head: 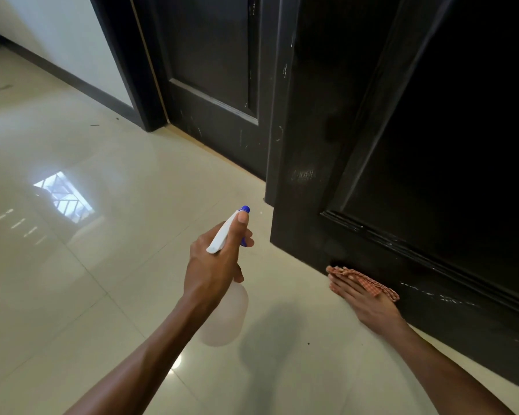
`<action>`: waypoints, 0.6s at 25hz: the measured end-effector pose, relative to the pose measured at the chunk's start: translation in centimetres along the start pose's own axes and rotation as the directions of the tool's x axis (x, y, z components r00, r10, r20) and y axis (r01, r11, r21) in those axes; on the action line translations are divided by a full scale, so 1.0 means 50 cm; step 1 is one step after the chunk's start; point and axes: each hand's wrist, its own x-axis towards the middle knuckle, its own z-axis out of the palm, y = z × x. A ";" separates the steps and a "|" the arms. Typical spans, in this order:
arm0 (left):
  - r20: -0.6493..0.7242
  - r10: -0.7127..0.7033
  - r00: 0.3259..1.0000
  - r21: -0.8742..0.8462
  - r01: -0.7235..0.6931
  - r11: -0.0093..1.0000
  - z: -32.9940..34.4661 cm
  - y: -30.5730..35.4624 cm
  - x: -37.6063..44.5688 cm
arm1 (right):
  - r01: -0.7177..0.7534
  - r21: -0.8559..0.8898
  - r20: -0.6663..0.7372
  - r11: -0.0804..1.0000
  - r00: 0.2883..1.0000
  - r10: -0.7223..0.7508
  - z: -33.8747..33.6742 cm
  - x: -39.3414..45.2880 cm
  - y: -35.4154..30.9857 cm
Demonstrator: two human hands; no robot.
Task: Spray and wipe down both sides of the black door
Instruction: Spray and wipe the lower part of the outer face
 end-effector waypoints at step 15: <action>0.083 0.015 0.996 -0.081 -0.009 0.997 0.096 0.051 -0.006 | -0.224 -0.115 -0.461 0.968 0.875 0.148 -0.273 0.165 -0.039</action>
